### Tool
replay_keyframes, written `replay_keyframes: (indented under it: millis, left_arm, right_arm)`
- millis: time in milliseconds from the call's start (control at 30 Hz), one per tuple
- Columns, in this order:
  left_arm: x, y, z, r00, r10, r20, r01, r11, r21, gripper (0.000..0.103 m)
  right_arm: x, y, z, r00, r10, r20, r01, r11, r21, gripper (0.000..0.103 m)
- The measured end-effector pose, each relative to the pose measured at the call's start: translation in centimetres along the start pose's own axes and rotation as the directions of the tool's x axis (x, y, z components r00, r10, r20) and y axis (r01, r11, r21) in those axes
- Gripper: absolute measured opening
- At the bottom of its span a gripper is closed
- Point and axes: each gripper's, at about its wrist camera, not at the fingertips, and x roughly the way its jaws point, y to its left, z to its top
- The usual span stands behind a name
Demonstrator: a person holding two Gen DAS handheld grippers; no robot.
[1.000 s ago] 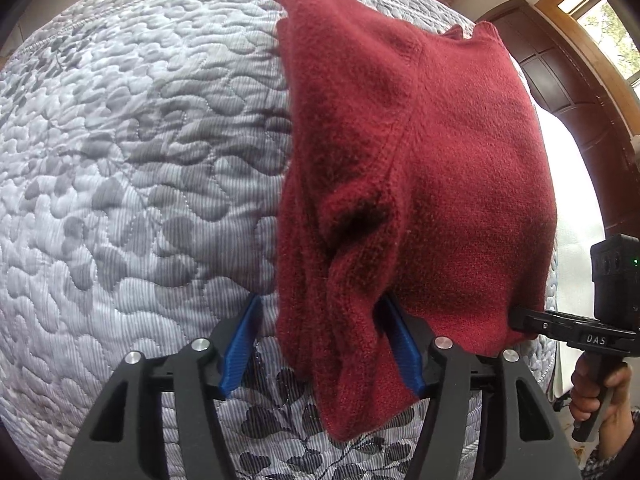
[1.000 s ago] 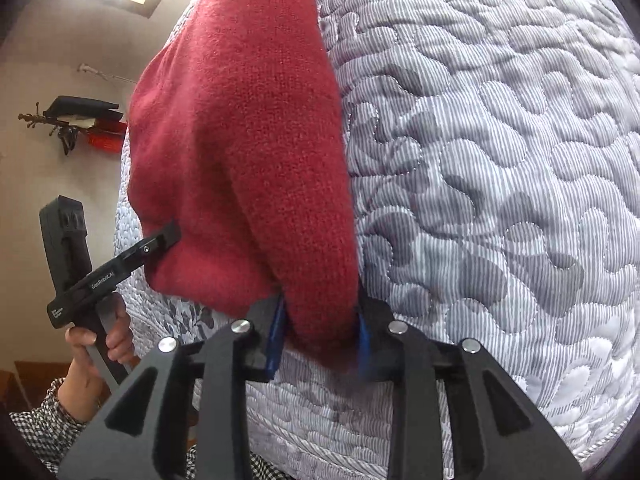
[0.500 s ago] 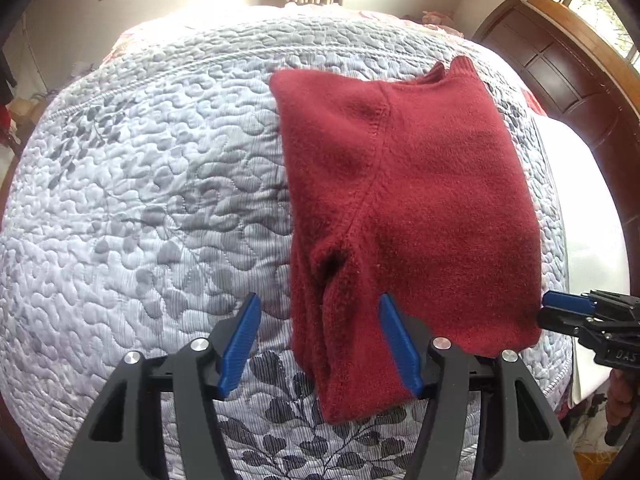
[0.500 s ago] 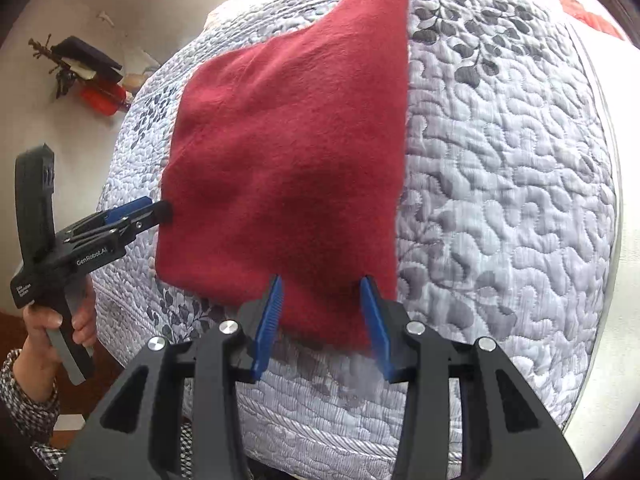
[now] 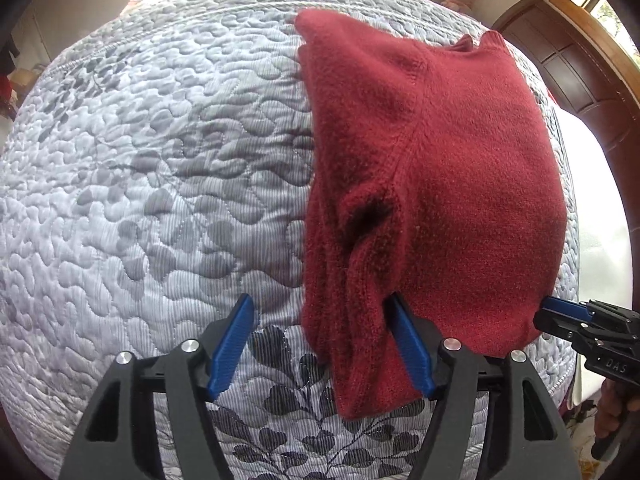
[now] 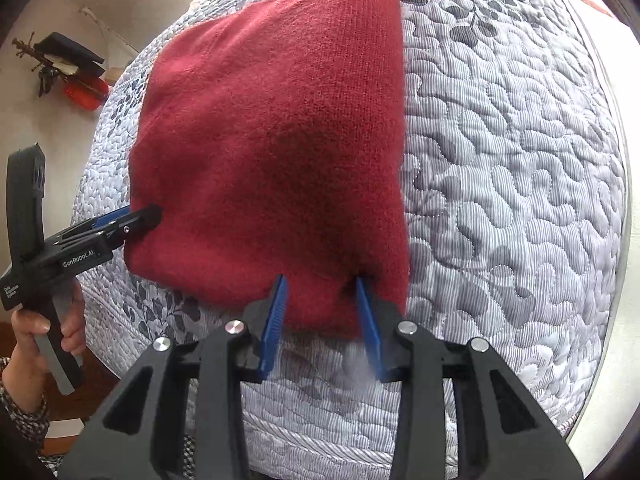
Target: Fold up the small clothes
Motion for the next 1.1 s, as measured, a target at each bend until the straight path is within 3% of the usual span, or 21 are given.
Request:
replay_keyframes:
  millis: [67,133,167,233,300,367,400,700,867,1100]
  left_arm:
    - [-1.0,0.2,0.2,1.0,0.014,0.003,-0.014,1.0,0.005,0.073]
    - [-2.1,0.5,0.2,1.0,0.014,0.012,-0.014,1.0,-0.01,0.083]
    - [-2.7,0.6,0.1,1.0,0.016,0.02,-0.015,1.0,-0.019,0.086]
    - [-4.1,0.6,-0.1,0.999,0.039,0.037,-0.038,0.999,-0.029,0.094]
    - [-5.3,0.1,-0.3,0.997,0.063,0.041,-0.062,0.998,-0.021,0.096]
    - [-6.3,-0.1,-0.7,0.995,0.087,0.041,-0.086,0.996,-0.012,0.098]
    - [-6.6,-0.2,-0.9,0.994,0.098,0.039,-0.097,0.995,-0.012,0.098]
    - [-10.0,-1.1,-3.3,0.994,0.101,0.044,-0.099,0.994,-0.043,0.099]
    - [-12.1,-1.4,-3.9,0.992,0.11,0.066,-0.107,0.993,-0.046,0.099]
    - [-15.3,-2.3,-4.6,0.988,0.11,0.107,-0.106,0.993,-0.045,0.099]
  right_arm:
    - [-0.8,-0.1,0.0,1.0,-0.002,0.01,0.002,1.0,0.009,0.035]
    - [-1.8,0.2,0.0,0.999,-0.032,0.028,0.032,0.999,0.008,0.045]
    - [-2.3,0.4,-0.1,0.997,-0.06,0.041,0.06,0.998,0.005,0.055]
    - [-3.4,0.9,-0.3,0.993,-0.096,0.065,0.097,0.995,-0.008,0.06]
    - [-4.2,1.3,-0.4,0.989,-0.127,0.073,0.127,0.992,-0.004,0.082]
    - [-5.2,1.9,-0.7,0.986,-0.143,0.088,0.145,0.989,-0.015,0.085]
    - [-5.6,2.2,-0.9,0.984,-0.151,0.094,0.154,0.988,-0.02,0.092]
    - [-9.0,3.1,-2.0,0.979,-0.17,0.116,0.171,0.985,0.005,0.099]
    - [-10.6,4.1,-2.9,0.983,-0.137,0.125,0.139,0.99,-0.002,0.099]
    - [-12.8,5.9,-3.7,0.977,-0.149,0.15,0.154,0.988,-0.021,0.099]
